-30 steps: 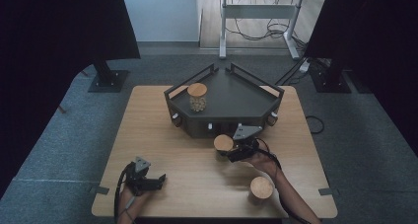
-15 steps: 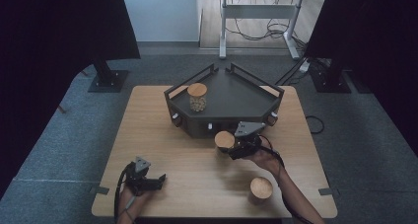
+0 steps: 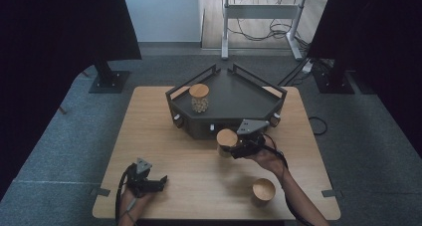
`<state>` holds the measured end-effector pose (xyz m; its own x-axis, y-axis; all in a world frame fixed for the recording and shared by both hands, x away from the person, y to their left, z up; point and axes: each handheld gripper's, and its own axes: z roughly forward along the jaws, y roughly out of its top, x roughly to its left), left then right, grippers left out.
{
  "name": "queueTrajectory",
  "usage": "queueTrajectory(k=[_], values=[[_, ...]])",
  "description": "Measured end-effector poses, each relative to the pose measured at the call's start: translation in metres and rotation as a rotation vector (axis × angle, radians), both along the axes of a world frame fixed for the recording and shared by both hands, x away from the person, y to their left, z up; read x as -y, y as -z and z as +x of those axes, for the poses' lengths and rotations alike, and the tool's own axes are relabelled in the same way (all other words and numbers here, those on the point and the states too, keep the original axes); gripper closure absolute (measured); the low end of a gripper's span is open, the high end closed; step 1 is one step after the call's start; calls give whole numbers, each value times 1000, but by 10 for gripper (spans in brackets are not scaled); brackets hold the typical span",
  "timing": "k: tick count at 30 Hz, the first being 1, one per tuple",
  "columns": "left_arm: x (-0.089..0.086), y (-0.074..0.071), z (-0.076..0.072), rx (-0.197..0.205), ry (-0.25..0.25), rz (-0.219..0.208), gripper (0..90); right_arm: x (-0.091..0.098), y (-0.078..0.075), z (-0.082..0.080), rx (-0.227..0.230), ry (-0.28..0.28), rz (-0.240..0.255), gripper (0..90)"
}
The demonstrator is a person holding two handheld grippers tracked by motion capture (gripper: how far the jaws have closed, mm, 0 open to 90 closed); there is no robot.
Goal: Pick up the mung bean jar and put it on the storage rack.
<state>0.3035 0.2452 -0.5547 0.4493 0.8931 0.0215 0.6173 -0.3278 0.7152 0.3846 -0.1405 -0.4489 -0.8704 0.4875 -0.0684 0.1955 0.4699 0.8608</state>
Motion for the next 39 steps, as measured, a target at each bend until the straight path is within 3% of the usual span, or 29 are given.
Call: queueTrajectory(k=[14, 39], values=[[0, 0, 0, 0, 0, 0, 32, -2, -15, -4, -9, 32, 31, 235], [0, 0, 0, 0, 0, 0, 32, -3, -49, -5, 3, 150, 51, 235]])
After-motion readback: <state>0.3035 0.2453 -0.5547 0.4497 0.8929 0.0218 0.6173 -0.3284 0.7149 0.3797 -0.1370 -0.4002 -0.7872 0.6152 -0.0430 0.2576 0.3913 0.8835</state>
